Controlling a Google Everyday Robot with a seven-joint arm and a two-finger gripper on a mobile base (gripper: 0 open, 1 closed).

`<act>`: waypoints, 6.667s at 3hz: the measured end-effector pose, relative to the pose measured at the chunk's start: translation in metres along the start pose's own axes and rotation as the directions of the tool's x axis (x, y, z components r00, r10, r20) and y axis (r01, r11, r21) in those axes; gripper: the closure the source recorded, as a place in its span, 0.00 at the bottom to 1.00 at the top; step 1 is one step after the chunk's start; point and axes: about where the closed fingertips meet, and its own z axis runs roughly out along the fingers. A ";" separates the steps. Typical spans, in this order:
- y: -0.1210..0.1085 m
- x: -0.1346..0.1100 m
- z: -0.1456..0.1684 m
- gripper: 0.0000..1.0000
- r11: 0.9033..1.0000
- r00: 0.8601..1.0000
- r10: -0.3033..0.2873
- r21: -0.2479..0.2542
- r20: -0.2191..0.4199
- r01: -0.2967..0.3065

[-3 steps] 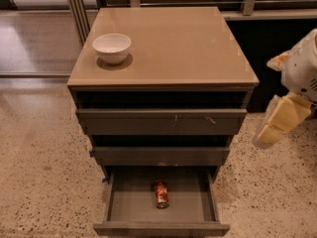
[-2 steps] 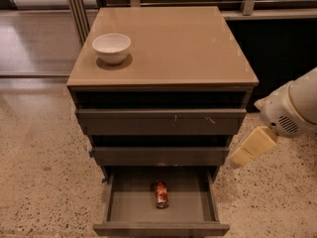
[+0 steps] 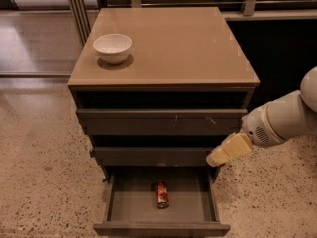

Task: Pick coke can from bottom drawer and place on counter

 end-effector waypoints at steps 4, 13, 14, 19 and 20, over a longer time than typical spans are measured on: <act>-0.006 0.056 0.149 0.00 0.878 0.802 0.478 -0.185 0.357 -0.441; -0.030 0.151 0.427 0.00 0.773 0.732 0.629 -0.300 0.260 -0.558; -0.051 0.156 0.489 0.00 0.796 0.750 0.605 -0.225 0.268 -0.562; -0.043 0.147 0.548 0.00 0.779 0.750 0.626 -0.209 0.211 -0.591; -0.041 0.142 0.568 0.00 0.785 0.763 0.617 -0.204 0.190 -0.585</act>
Offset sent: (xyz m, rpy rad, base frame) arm 0.0268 0.0224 -0.1450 0.6169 -0.1152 -0.4868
